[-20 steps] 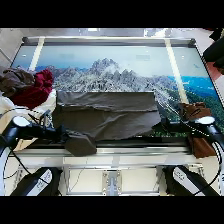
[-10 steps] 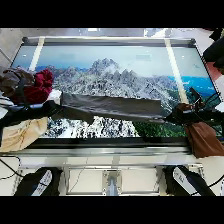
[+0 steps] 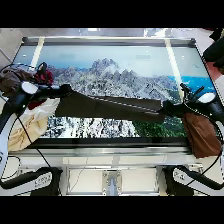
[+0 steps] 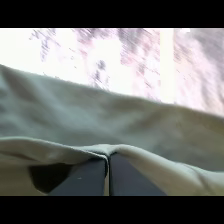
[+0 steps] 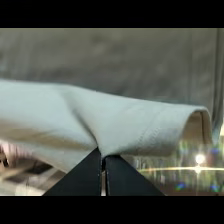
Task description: Fold the shirts.
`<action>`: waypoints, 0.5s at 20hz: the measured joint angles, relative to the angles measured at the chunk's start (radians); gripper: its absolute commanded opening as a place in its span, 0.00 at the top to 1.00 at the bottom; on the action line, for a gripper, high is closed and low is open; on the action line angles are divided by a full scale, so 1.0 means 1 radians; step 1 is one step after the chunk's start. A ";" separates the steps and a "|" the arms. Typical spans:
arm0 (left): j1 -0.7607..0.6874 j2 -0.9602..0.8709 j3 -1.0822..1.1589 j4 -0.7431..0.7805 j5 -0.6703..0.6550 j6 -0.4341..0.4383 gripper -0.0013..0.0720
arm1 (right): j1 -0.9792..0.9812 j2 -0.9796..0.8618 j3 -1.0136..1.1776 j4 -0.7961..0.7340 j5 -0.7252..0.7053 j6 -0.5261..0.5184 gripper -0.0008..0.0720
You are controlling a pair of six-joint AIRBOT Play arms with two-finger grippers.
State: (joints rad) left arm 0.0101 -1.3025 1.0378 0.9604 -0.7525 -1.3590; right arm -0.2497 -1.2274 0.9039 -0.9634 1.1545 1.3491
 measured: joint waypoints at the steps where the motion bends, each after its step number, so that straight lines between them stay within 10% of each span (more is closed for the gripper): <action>1: -0.005 -0.027 0.012 0.021 0.013 -0.005 0.97 | 0.003 -0.030 0.023 0.001 -0.019 0.003 0.98; 10: -0.058 -0.176 0.042 0.106 0.131 -0.022 0.96 | 0.092 -0.264 0.183 0.010 -0.185 0.032 0.97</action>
State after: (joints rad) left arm -0.0483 -1.4788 1.0794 1.0660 -0.6216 -1.3811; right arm -0.1581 -1.4910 1.0866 -0.9539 0.9695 1.3811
